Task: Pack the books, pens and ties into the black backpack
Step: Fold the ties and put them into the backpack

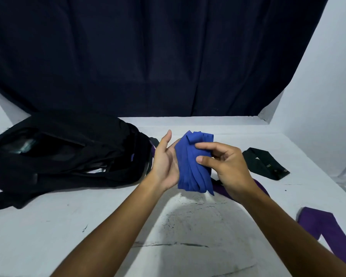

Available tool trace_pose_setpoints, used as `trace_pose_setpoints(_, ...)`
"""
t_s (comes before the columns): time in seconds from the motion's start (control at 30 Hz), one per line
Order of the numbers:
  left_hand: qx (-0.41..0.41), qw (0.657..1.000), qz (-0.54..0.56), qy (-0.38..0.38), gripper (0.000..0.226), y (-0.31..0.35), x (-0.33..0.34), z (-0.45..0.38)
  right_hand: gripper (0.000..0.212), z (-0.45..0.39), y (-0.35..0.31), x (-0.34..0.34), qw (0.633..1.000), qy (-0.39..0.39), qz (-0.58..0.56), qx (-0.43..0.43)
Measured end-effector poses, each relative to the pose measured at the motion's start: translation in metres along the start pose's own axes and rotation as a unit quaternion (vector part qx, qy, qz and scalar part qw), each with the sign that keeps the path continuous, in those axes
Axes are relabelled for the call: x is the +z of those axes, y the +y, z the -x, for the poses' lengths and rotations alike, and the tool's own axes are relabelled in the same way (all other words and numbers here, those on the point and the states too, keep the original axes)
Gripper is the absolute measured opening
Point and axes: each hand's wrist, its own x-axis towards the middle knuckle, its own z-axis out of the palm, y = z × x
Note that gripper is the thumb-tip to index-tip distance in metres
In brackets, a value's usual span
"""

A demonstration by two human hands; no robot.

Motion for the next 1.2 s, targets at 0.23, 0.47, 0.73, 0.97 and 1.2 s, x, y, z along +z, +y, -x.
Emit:
trace_pose_setpoints(0.23, 0.039, 0.990, -0.069, -0.116, 0.073, -0.003, 0.000, 0.012, 0.031, -0.010, 0.005, 0.006, 1.000, 0.005, 0.019, 0.002)
trace_pose_setpoints(0.47, 0.053, 0.985, -0.144, -0.079, 0.060, -0.006, -0.005, 0.016, 0.033, -0.012, 0.017, 0.010, 0.996, 0.018, 0.087, -0.004)
trace_pose_setpoints(0.73, 0.057, 0.984, -0.153, -0.067, 0.066, -0.005, -0.010, 0.018, 0.029, -0.012, 0.008, 0.003, 0.983, -0.074, -0.069, 0.153)
trace_pose_setpoints(0.97, 0.075, 0.980, -0.176, -0.053, 0.066, -0.002, -0.016, 0.028, 0.033, -0.018, 0.017, 0.011, 0.980, -0.108, -0.058, 0.159)
trace_pose_setpoints(1.2, 0.102, 0.969, -0.227, -0.005, 0.069, 0.016, -0.032, 0.051, 0.035, -0.024, 0.028, 0.044, 0.982, -0.142, -0.016, 0.123)
